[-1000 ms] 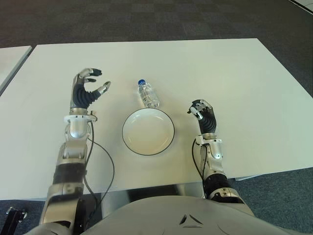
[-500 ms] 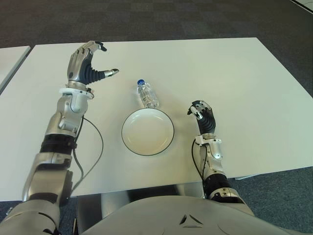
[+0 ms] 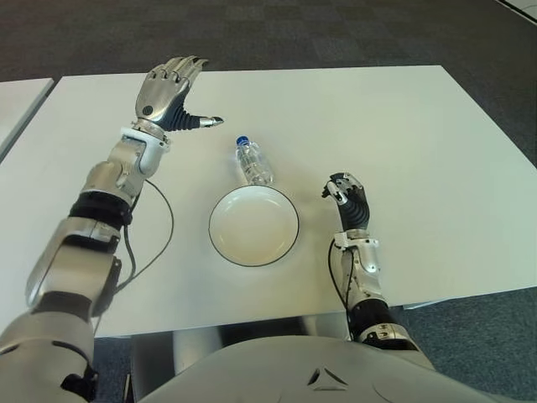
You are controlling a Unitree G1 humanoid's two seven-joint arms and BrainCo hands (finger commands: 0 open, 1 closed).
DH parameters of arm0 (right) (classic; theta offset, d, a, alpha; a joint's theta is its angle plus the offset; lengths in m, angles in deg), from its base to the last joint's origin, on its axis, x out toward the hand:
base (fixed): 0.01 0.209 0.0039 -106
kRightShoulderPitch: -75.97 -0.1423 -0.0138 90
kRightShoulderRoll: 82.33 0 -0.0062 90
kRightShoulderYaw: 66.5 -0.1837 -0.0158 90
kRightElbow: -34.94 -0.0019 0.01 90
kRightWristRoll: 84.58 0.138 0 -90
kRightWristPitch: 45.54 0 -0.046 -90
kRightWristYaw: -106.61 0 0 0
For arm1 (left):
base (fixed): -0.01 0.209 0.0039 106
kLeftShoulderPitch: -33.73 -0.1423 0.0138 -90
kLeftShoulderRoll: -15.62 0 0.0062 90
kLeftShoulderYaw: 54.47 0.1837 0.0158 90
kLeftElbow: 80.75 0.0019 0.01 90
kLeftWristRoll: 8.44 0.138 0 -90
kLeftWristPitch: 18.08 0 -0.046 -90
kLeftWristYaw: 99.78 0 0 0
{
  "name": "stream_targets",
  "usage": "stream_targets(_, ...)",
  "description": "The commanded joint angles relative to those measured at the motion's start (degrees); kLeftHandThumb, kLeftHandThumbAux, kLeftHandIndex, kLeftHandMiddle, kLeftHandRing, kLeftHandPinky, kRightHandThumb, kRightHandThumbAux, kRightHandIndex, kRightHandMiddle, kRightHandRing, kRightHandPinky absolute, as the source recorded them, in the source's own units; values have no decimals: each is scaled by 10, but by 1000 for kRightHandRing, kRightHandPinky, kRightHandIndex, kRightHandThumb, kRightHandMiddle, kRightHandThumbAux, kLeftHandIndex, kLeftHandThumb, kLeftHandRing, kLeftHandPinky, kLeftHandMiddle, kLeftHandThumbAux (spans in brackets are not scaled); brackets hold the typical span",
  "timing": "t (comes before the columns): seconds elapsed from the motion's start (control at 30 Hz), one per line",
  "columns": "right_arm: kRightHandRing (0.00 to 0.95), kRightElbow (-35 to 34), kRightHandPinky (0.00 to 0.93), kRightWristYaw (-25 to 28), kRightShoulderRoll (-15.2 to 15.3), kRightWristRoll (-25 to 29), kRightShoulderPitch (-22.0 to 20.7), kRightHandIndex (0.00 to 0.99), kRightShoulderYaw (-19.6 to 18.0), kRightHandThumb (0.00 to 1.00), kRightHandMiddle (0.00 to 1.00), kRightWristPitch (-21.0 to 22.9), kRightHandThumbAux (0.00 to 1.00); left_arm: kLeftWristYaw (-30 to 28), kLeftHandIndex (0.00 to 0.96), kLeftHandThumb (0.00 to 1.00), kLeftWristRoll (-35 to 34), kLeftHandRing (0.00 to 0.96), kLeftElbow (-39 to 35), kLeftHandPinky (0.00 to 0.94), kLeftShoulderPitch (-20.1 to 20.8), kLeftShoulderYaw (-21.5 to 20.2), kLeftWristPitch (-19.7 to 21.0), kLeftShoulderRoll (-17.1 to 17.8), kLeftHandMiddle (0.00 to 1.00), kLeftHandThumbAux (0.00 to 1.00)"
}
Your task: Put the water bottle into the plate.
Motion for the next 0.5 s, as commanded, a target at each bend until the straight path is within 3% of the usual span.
stream_targets(0.03,595,1,592,-14,-79,7,30,435,7,703,607,21,727,62,50,694,65,104,73,155,58,73,-35,21,87,382)
stream_targets(0.2,596,-9,593,-24,-78,8,34,435,10,704,607,32,727,124,7,633,127,36,126,69,105,147,-44,23,23,350)
stream_targets(0.5,595,-20,590,-37,-74,10,38,434,14,704,608,40,727,215,0,595,207,1,209,12,162,263,-19,-6,0,325)
